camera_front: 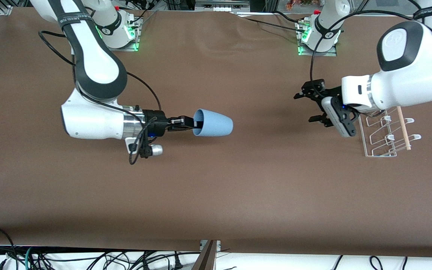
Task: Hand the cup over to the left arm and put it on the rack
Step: 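Lift the cup with the right gripper while the left gripper approaches, then grasp the cup bottom with the left gripper from the right gripper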
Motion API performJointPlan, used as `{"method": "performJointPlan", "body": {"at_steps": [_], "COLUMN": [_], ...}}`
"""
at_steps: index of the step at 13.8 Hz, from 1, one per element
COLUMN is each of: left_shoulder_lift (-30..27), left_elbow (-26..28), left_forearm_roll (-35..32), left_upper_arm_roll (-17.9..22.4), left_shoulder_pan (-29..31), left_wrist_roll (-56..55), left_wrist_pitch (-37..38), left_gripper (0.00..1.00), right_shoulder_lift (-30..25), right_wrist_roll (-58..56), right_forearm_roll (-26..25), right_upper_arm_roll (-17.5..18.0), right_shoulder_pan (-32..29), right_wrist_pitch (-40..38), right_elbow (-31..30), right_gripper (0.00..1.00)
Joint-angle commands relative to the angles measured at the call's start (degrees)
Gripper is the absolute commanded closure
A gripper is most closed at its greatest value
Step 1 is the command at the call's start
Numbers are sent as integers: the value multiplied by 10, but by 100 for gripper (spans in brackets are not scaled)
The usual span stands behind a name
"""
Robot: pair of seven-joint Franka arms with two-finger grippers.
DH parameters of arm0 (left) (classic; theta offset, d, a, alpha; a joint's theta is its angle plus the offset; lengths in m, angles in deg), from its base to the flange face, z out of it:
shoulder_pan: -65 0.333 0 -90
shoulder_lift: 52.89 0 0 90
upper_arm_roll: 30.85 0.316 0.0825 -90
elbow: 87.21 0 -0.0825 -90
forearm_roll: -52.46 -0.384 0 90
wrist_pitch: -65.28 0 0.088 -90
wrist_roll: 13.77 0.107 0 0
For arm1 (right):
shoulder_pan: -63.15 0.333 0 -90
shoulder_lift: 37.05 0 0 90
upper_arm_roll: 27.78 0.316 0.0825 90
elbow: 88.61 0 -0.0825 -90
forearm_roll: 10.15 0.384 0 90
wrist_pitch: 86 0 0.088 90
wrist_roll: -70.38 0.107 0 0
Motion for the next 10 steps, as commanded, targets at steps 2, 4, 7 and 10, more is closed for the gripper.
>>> {"method": "performJointPlan", "body": {"at_steps": [2, 4, 7, 10], "left_shoulder_lift": [25, 42, 64, 77], "left_elbow": [-68, -93, -96, -95], "left_forearm_roll": [16, 15, 11, 12], "left_upper_arm_roll": [3, 3, 4, 4], "left_shoulder_pan": [-69, -87, -102, -127], "left_wrist_roll": [39, 83, 187, 222], "left_wrist_pitch": [-39, -51, -90, -136], "left_gripper": [0, 0, 0, 0], "right_shoulder_lift": [31, 32, 32, 32], "right_wrist_roll": [3, 3, 3, 2], "right_forearm_roll": [36, 36, 36, 35], "right_upper_arm_roll": [-1, -1, -1, -1], "right_shoulder_pan": [31, 44, 52, 52], "right_wrist_pitch": [16, 27, 29, 28], "right_elbow": [46, 47, 47, 47], "right_gripper": [100, 100, 100, 100]}}
